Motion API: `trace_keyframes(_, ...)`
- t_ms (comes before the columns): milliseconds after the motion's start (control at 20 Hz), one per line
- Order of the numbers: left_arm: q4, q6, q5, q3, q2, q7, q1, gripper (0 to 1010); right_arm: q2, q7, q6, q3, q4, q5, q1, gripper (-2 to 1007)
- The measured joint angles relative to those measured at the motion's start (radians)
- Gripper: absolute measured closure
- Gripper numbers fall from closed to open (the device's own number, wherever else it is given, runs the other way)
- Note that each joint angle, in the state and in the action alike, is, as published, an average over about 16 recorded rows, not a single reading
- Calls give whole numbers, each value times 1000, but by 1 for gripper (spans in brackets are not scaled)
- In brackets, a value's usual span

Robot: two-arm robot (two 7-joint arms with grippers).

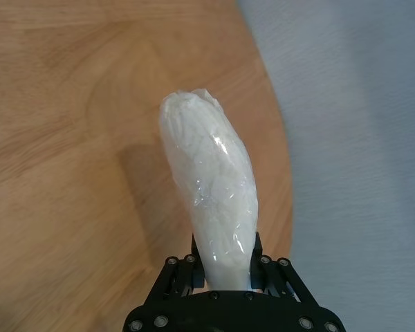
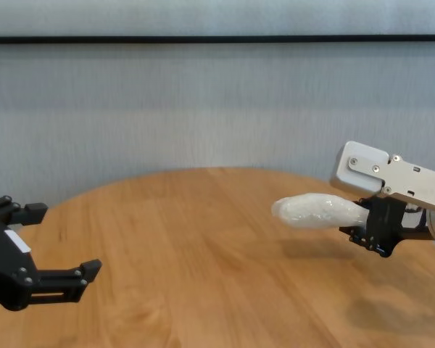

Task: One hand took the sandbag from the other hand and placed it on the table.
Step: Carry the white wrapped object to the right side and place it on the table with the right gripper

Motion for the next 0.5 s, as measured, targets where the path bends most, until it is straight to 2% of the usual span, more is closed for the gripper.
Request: trace_keyframes(500,0,0,0,0,0,0,0,8,4,17,30,-9,-2,8,6,674)
